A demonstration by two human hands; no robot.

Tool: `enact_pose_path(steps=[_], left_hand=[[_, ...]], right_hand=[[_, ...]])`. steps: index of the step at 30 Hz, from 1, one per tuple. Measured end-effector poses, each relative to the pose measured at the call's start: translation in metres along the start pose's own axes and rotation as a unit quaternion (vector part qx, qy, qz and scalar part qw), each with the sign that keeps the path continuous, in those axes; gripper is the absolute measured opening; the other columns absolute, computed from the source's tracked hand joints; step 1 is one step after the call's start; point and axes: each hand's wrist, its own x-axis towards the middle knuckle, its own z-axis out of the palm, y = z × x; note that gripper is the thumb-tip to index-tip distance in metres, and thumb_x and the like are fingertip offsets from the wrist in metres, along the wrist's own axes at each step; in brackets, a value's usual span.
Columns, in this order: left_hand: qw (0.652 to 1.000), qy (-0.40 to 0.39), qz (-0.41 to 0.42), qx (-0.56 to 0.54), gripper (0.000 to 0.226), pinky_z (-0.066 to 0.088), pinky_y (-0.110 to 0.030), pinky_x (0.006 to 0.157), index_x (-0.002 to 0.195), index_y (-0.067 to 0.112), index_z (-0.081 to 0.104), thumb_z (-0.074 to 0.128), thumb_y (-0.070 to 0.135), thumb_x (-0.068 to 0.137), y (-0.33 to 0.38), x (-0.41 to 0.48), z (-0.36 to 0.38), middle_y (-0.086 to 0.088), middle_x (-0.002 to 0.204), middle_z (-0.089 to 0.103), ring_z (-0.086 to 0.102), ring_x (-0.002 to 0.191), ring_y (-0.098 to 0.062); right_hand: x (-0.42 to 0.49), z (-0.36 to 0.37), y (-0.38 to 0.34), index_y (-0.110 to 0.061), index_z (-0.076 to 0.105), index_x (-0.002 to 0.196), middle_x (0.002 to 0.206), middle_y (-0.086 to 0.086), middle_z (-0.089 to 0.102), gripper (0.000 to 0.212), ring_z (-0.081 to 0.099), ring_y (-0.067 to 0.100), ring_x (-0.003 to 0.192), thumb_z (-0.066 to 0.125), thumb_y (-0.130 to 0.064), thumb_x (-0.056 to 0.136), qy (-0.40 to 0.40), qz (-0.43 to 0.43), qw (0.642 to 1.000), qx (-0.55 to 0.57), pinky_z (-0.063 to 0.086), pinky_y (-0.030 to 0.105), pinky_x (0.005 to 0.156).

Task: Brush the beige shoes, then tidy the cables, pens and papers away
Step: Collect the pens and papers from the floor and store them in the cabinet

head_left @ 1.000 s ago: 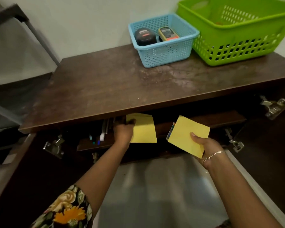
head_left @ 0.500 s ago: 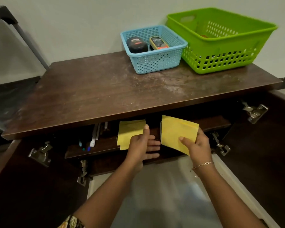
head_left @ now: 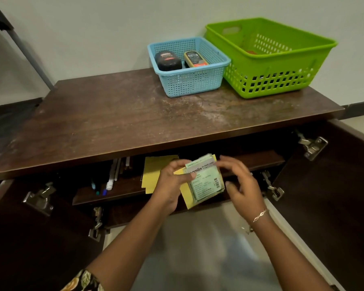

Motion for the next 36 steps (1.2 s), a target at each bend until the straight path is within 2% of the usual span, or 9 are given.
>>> enact_pose_path(steps=[4, 8, 14, 18, 22, 25, 29, 32, 36], left_hand=[[0.990, -0.070, 0.100, 0.068, 0.033, 0.051, -0.031, 0.072, 0.081, 0.016, 0.058, 0.060, -0.017, 0.076, 0.009, 0.009, 0.011, -0.003, 0.087, 0.062, 0.061, 0.087, -0.021], [0.988, -0.036, 0.103, 0.109, 0.033, 0.053, -0.034, 0.078, 0.097, 0.012, 0.060, 0.075, 0.005, 0.069, 0.014, 0.032, 0.021, -0.007, 0.096, 0.067, 0.064, 0.089, -0.023], [0.977, 0.042, 0.075, 0.195, 0.019, 0.050, -0.036, 0.074, 0.097, 0.000, 0.054, 0.065, 0.010, 0.085, -0.013, 0.041, 0.033, -0.015, 0.097, 0.062, 0.062, 0.091, -0.029], [0.967, 0.076, 0.061, 0.236, 0.028, 0.036, -0.025, 0.057, 0.072, 0.008, 0.040, 0.060, 0.018, 0.090, -0.010, 0.040, 0.036, -0.004, 0.073, 0.044, 0.050, 0.074, -0.021], [0.962, 0.055, 0.115, 0.242, 0.041, 0.044, -0.028, 0.086, 0.121, 0.005, 0.045, 0.065, 0.012, 0.086, -0.008, 0.034, 0.022, -0.002, 0.105, 0.051, 0.052, 0.105, -0.019], [0.952, 0.064, 0.134, 0.267, 0.053, 0.041, -0.030, 0.096, 0.133, 0.013, 0.040, 0.063, 0.007, 0.086, -0.005, 0.028, -0.001, 0.000, 0.123, 0.051, 0.045, 0.114, -0.013], [0.927, 0.165, 0.093, 0.323, 0.027, 0.040, -0.024, 0.059, 0.116, 0.008, 0.059, 0.059, 0.012, 0.089, -0.001, 0.025, -0.045, -0.010, 0.100, 0.063, 0.055, 0.082, -0.018], [0.928, 0.251, 0.074, 0.264, 0.020, 0.046, -0.030, 0.074, 0.105, 0.003, 0.064, 0.060, 0.008, 0.086, -0.002, 0.022, -0.076, -0.016, 0.103, 0.065, 0.060, 0.092, -0.030], [0.940, 0.263, 0.032, 0.217, 0.033, 0.040, -0.028, 0.076, 0.122, 0.007, 0.057, 0.056, 0.006, 0.089, 0.002, 0.023, -0.091, -0.009, 0.113, 0.059, 0.054, 0.098, -0.024]], right_hand=[[0.030, -0.004, 0.007, -0.018, 0.046, 0.122, 0.116, 0.004, 0.059, 0.045, 0.056, 0.018, 0.110, 0.063, -0.002, 0.083, -0.047, 0.141, 0.980, 0.130, 0.049, 0.038, 0.095], [0.051, 0.002, 0.010, -0.017, 0.051, 0.095, 0.098, 0.003, 0.061, 0.027, 0.059, 0.015, 0.092, 0.058, 0.007, 0.084, 0.012, 0.143, 0.979, 0.146, 0.052, 0.025, 0.081], [0.049, 0.015, 0.028, -0.001, 0.050, 0.116, 0.104, 0.002, 0.056, 0.033, 0.052, 0.012, 0.100, 0.056, 0.006, 0.085, -0.013, 0.163, 0.983, 0.085, 0.043, 0.004, 0.074], [0.052, 0.016, 0.030, -0.003, 0.044, 0.119, 0.101, 0.004, 0.056, 0.034, 0.056, 0.017, 0.097, 0.055, 0.003, 0.087, 0.006, 0.187, 0.977, 0.105, 0.049, 0.033, 0.083], [0.065, 0.015, 0.034, 0.000, 0.040, 0.128, 0.110, 0.009, 0.055, 0.047, 0.056, 0.023, 0.098, 0.058, 0.004, 0.085, 0.039, 0.261, 0.954, 0.141, 0.048, 0.038, 0.085], [0.085, 0.010, 0.035, 0.006, 0.051, 0.120, 0.119, 0.020, 0.058, 0.043, 0.060, 0.033, 0.103, 0.067, -0.007, 0.081, 0.021, 0.354, 0.934, 0.043, 0.050, 0.041, 0.089], [0.101, 0.008, 0.017, 0.002, 0.053, 0.121, 0.122, 0.018, 0.057, 0.047, 0.055, 0.034, 0.112, 0.066, -0.025, 0.085, -0.079, 0.389, 0.898, -0.191, 0.050, 0.039, 0.085], [0.098, 0.012, -0.002, -0.005, 0.050, 0.127, 0.131, 0.015, 0.050, 0.044, 0.044, 0.032, 0.122, 0.053, -0.032, 0.092, -0.116, 0.329, 0.851, -0.392, 0.040, 0.035, 0.098], [0.088, 0.043, -0.028, -0.003, 0.053, 0.123, 0.129, 0.021, 0.051, 0.037, 0.046, 0.036, 0.120, 0.055, -0.021, 0.091, -0.071, 0.248, 0.922, -0.287, 0.041, 0.034, 0.094]])
